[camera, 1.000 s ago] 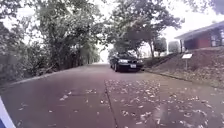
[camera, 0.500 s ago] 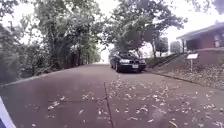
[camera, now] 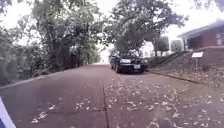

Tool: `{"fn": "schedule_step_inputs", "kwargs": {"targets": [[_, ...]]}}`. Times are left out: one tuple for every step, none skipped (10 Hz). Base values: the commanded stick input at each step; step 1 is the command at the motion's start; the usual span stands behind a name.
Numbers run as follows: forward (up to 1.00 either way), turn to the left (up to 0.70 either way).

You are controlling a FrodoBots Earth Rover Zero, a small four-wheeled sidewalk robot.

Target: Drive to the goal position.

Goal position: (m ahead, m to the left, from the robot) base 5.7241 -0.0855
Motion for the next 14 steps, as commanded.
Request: {"fn": "schedule_step_inputs", "kwargs": {"targets": [[0.70,0.00],[0.70,0.00],[0.70,0.00],[0.70,0.00],[0.70,0.00],[0.70,0.00],[0.70,0.00],[0.70,0.00],[0.70,0.00],[0.70,0.01],[0.70,0.05],[0.70,0.09],[0.70,0.12],[0.70,0.16]]}}
